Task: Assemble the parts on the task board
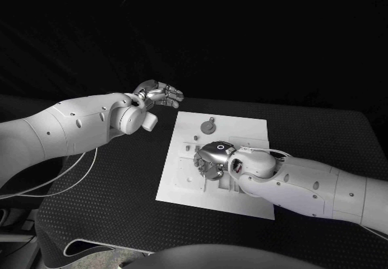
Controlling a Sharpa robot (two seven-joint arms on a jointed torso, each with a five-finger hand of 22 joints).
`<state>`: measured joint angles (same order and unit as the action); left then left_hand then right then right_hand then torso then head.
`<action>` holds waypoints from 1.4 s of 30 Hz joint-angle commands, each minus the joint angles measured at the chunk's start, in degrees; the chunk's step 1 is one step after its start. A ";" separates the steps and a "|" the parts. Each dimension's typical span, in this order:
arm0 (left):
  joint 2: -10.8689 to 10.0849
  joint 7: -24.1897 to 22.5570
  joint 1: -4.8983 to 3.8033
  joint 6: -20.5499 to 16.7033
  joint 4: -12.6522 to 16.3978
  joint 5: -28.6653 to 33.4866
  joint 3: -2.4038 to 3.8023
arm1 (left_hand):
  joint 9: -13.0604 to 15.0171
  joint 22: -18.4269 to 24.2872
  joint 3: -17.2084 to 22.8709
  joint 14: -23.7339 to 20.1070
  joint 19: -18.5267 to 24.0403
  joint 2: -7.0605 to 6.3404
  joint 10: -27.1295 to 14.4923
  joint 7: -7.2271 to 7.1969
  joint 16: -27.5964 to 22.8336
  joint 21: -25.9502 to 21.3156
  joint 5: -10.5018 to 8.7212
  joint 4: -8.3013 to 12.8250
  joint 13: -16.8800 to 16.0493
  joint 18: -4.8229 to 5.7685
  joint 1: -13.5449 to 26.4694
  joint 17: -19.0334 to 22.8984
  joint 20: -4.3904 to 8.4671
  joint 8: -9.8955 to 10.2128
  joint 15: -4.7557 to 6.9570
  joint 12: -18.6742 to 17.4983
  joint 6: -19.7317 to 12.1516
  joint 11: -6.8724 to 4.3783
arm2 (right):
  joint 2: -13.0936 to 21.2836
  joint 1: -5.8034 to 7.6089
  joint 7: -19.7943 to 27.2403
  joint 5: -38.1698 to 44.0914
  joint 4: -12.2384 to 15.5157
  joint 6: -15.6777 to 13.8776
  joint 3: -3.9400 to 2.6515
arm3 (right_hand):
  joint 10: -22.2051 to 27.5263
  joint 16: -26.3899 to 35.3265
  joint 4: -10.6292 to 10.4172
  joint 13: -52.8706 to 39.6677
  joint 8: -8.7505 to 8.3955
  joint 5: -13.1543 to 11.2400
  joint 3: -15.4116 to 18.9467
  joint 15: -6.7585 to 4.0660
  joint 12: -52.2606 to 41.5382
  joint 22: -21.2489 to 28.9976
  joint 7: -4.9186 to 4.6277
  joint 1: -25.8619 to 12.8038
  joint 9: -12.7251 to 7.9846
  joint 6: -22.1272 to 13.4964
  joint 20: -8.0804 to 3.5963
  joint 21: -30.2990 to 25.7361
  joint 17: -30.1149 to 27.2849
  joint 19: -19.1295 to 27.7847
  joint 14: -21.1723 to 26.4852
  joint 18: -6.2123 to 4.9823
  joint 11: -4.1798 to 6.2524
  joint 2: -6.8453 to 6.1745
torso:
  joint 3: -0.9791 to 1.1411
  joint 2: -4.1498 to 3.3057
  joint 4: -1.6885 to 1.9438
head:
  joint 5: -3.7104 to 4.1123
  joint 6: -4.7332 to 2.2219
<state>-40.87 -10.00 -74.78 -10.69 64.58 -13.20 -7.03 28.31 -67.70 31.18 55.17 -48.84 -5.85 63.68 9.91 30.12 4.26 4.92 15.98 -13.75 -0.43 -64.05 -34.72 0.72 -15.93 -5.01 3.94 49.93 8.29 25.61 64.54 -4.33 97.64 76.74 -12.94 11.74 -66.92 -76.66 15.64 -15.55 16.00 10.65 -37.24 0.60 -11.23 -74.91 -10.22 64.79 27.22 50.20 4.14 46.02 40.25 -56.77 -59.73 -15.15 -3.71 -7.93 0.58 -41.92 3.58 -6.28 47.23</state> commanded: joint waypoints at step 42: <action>-0.65 -0.50 -0.07 0.63 0.29 0.27 0.01 | -0.07 0.04 -0.17 0.48 -0.28 0.03 0.02 0.15 -0.47 -0.28 0.17 -0.02 0.21 0.43 0.57 -0.39 -0.17 -0.37 0.07 0.06 0.00 0.08 | 17.87 5.65 -0.70 -6.26 6.38 -5.29 -4.54 | 3.99 -0.01 -4.06 2.39 0.22 0.18 0.22 -0.59 3.11 -1.10 1.28 0.63 -0.42 -1.28 -0.08 0.59 0.03 0.73 0.14 0.15 -2.59 -5.70 | 0.01 -0.09 0.02 | 3.39 -3.63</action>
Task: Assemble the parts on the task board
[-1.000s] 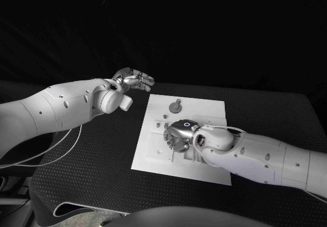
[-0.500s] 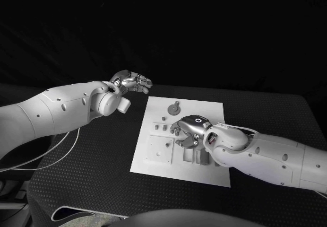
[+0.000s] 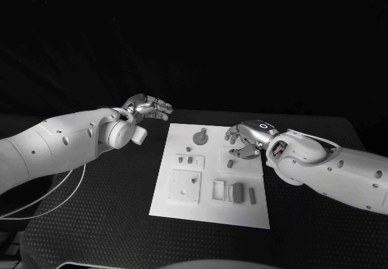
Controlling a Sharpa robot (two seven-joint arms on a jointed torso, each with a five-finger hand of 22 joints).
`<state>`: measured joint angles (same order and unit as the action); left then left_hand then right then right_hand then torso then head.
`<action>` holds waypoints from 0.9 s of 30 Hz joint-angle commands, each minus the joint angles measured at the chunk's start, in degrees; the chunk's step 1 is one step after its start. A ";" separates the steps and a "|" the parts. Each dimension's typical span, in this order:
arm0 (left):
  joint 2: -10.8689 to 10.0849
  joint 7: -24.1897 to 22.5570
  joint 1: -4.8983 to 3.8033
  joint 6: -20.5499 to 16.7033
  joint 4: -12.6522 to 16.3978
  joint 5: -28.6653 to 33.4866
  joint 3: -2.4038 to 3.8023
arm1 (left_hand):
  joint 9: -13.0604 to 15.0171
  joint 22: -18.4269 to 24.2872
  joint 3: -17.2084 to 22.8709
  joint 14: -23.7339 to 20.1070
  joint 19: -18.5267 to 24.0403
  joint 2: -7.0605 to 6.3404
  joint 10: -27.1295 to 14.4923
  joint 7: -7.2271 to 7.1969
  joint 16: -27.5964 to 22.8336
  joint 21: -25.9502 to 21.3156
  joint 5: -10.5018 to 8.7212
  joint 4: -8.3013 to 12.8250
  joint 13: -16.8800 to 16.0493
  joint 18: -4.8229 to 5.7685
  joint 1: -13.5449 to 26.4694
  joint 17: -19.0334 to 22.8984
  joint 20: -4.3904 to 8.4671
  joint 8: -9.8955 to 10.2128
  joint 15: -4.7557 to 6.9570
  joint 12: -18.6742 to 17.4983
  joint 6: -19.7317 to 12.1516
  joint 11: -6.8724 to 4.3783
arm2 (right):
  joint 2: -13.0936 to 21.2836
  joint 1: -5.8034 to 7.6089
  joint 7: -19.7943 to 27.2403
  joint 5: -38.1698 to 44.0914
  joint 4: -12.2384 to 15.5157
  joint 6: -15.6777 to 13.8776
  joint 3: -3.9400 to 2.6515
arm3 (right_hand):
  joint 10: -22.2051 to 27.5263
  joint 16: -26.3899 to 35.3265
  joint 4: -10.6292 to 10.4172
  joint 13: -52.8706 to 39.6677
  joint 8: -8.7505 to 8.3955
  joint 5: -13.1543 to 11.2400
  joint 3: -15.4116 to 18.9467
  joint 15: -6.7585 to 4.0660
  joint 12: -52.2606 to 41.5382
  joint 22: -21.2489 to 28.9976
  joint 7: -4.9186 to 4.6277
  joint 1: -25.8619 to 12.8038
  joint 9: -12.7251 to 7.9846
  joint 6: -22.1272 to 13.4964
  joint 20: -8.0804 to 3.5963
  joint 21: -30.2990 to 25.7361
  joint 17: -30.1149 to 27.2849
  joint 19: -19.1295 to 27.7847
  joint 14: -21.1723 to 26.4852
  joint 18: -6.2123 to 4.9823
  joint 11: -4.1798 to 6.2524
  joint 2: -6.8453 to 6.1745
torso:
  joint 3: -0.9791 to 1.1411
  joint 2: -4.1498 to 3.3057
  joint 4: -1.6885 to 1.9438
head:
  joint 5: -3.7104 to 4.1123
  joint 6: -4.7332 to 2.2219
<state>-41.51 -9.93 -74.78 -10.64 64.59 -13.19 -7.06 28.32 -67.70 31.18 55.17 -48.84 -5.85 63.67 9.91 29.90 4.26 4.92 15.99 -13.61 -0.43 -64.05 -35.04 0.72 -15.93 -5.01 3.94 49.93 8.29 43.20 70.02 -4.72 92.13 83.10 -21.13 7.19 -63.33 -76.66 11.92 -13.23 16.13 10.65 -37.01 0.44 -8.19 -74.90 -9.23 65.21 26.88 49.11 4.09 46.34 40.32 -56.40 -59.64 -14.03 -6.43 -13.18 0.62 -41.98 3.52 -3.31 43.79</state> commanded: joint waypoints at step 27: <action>-0.09 -0.69 -0.05 0.87 -0.05 0.26 0.03 | -0.11 0.03 -0.19 0.52 -0.28 0.00 0.07 0.08 -0.39 -0.28 0.16 -0.03 0.15 0.43 0.59 -0.23 -0.18 -0.41 0.07 0.07 0.00 0.06 | -1.76 -1.05 -1.37 4.28 -1.36 11.68 1.33 | 6.77 0.54 -3.70 3.18 0.66 0.14 1.27 0.41 0.79 -1.16 1.38 1.41 -1.23 -5.18 2.21 -0.94 -0.54 5.75 5.29 -0.97 -0.68 -2.34 | -0.06 0.05 0.10 | 0.93 0.16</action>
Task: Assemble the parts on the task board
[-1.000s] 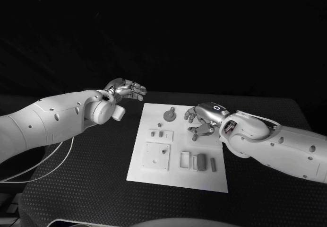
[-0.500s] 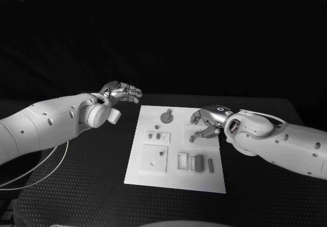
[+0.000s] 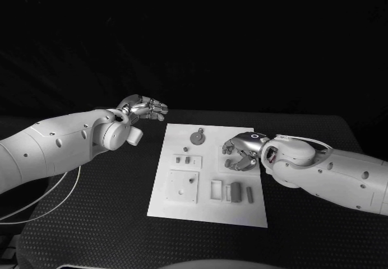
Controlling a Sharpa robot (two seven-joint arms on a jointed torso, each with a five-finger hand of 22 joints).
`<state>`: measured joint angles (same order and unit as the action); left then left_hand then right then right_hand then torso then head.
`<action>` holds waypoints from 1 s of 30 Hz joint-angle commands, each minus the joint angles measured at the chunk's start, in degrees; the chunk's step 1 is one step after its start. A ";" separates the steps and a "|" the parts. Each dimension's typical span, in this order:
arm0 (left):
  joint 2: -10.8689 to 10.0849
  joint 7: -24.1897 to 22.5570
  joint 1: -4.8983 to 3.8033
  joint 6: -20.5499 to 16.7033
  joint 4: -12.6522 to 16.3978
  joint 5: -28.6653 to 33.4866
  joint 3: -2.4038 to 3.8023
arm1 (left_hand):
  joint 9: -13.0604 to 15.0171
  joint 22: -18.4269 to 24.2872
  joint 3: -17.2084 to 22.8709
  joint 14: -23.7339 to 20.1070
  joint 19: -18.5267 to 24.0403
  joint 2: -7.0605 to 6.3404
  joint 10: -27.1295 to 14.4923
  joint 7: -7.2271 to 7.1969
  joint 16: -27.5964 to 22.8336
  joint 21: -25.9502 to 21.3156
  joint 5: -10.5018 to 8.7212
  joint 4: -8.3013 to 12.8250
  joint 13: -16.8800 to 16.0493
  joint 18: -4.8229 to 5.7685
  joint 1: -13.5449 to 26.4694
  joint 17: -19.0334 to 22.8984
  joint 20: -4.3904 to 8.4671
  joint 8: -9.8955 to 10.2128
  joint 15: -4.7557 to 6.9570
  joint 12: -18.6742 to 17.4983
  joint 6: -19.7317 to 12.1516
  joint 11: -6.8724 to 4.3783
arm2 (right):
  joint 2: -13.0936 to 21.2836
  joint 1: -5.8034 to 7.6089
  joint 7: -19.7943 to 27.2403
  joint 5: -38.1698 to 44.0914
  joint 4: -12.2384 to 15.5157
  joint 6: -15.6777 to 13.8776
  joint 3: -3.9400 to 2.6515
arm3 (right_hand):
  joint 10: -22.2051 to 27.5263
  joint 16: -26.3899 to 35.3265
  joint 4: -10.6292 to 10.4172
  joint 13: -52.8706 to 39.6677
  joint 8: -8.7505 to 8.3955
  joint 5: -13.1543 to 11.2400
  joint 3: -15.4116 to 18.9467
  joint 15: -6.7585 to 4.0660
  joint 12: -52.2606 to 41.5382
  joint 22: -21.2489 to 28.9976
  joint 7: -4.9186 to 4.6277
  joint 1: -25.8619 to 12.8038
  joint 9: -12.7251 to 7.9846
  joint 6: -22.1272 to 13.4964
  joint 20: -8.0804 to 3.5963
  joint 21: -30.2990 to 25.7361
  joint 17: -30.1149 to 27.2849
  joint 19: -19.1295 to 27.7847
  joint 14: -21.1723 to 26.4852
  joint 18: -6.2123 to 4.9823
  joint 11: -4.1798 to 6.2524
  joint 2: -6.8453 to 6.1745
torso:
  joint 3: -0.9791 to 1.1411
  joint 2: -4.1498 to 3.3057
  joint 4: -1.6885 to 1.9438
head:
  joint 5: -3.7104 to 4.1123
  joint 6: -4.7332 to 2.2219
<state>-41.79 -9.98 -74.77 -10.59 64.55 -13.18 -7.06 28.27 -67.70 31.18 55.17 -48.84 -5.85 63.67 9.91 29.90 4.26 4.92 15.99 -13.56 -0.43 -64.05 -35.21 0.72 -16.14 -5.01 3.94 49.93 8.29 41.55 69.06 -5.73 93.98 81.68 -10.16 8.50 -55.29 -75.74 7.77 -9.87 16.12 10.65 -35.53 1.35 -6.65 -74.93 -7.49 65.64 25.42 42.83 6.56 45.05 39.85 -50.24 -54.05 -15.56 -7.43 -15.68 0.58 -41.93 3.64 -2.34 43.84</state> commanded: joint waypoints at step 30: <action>0.46 -0.50 -0.05 1.06 -0.47 0.25 0.02 | -0.12 0.03 -0.19 0.55 -0.27 0.11 0.03 0.15 -0.56 -0.29 0.16 -0.10 0.20 0.43 0.67 -0.23 -0.19 -0.19 0.05 0.03 -0.08 0.10 | -2.11 -1.58 -0.27 4.20 -1.40 -3.22 0.43 | -12.30 -0.87 5.68 -6.56 5.17 0.23 -0.61 -2.78 -7.42 -0.84 -0.52 0.79 3.59 10.61 -1.89 1.70 -0.77 -4.25 -4.76 0.56 2.71 7.71 | 0.02 -0.01 -0.03 | -0.39 0.79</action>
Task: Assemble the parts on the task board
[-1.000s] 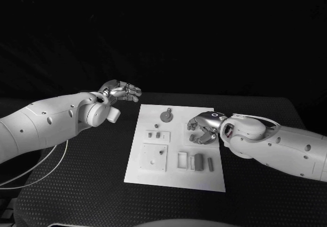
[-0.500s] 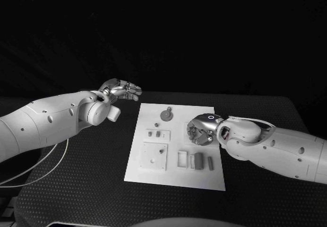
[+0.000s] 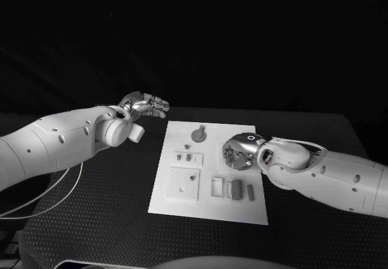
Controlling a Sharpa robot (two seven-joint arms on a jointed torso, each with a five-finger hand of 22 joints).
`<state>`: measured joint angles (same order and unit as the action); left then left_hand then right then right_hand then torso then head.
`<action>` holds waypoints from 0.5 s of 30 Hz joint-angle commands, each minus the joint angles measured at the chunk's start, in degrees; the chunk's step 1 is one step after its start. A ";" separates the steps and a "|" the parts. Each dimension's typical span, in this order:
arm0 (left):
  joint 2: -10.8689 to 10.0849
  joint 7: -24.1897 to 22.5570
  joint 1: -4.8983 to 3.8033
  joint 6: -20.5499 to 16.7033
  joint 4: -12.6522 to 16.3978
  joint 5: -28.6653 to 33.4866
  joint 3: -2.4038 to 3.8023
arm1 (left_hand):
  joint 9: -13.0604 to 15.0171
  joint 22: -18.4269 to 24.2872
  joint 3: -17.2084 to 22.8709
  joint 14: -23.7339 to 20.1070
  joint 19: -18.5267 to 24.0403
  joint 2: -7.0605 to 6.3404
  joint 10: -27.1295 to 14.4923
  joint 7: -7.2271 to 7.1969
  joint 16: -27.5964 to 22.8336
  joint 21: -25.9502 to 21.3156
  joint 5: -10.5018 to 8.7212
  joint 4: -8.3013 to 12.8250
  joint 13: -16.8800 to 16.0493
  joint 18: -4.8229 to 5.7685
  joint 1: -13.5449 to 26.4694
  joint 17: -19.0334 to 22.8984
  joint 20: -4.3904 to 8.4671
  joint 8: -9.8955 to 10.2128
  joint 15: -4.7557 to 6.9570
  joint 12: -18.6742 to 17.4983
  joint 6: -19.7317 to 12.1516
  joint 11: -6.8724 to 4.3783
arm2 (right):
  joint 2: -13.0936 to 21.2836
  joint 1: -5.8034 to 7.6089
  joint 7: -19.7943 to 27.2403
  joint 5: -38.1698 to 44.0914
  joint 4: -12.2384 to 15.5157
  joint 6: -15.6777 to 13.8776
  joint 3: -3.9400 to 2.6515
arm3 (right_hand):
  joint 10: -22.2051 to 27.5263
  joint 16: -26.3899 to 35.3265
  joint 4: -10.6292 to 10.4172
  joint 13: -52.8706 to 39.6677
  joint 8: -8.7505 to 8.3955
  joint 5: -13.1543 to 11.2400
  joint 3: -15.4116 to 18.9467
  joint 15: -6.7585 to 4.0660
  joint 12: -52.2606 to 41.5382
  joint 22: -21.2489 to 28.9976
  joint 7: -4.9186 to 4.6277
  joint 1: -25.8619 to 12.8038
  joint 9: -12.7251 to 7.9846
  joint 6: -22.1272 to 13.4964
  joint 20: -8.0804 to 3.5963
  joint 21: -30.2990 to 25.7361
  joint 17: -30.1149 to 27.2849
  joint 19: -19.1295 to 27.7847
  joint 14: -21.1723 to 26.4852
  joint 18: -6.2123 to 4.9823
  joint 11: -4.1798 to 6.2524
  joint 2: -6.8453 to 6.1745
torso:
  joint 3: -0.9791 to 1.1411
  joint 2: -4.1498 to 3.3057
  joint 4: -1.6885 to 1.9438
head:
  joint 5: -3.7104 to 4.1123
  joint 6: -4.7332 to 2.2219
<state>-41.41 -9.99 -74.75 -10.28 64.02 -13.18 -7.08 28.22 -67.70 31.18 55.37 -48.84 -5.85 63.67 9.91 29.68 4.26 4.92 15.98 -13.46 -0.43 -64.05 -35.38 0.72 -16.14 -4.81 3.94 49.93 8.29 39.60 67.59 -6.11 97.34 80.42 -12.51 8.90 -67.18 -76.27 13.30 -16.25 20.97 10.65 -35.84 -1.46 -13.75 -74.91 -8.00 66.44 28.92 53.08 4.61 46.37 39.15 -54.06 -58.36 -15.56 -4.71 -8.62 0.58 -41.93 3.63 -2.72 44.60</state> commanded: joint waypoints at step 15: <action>0.16 -0.51 -0.06 0.78 -0.04 0.25 0.04 | -0.11 0.03 -0.19 0.36 -0.26 0.13 -0.01 0.21 -0.42 -0.30 0.16 -0.11 0.16 0.43 0.68 -0.16 -0.19 -0.18 -0.15 0.02 -0.14 0.13 | -0.28 -0.51 -0.66 2.84 -0.49 -1.84 0.07 | -3.31 -0.93 3.28 -2.32 0.95 0.29 -1.05 -1.31 -1.08 -1.05 1.30 -0.54 0.84 3.99 -0.88 1.13 0.32 -2.12 -2.32 0.56 1.35 7.57 | 0.00 -0.01 -0.04 | 0.20 0.16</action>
<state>-41.37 -9.97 -74.75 -10.23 63.93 -13.18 -7.08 28.17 -67.70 31.18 55.37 -48.84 -5.65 63.67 9.91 29.45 4.26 4.92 15.99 -13.38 -0.43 -63.85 -35.45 0.72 -16.14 -4.81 3.94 49.93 8.29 39.37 67.22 -6.46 98.52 79.95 -13.91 8.90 -70.05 -76.89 16.31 -18.52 21.36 10.80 -36.77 -2.73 -14.58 -74.91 -7.02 65.24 29.06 56.35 3.69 47.15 39.44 -55.81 -60.38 -15.04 -3.28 -2.14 0.58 -41.94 3.60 -2.55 44.73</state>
